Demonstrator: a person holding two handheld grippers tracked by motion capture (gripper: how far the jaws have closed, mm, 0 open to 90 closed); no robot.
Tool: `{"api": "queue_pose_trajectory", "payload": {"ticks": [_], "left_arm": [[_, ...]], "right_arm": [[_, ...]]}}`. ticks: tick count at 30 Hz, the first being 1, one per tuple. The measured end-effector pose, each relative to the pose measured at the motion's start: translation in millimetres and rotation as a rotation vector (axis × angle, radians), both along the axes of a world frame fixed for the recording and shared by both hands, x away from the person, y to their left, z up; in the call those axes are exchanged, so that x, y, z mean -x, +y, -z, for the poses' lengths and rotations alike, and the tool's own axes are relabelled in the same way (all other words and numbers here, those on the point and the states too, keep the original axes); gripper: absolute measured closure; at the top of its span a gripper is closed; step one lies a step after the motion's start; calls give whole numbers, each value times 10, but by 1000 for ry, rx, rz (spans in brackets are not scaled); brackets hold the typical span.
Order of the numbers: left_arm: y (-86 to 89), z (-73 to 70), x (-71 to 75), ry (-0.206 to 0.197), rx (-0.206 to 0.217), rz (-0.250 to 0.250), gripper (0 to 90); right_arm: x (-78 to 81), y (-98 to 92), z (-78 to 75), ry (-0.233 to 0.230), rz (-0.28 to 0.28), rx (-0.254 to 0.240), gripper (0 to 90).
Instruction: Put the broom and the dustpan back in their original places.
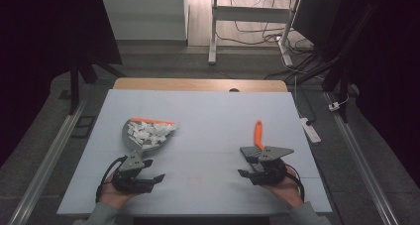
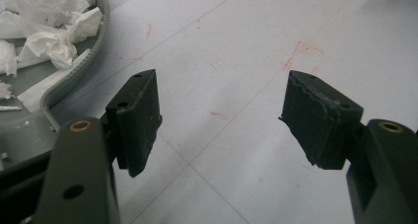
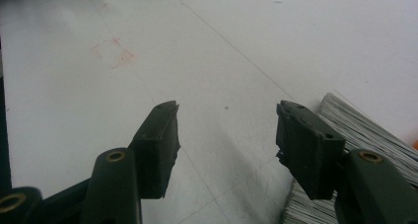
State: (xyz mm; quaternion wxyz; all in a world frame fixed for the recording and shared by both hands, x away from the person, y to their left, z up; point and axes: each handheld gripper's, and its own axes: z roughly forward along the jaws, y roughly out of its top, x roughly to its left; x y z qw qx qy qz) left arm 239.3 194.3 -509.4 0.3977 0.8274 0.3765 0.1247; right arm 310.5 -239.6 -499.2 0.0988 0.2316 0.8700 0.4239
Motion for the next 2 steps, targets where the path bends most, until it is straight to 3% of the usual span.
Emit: {"api": "queue_pose_trajectory", "payload": {"ticks": [2], "left_arm": [[0, 1, -1, 1, -1, 0, 319]], "right_arm": [[-1, -2, -2, -1, 0, -1, 418]]}}
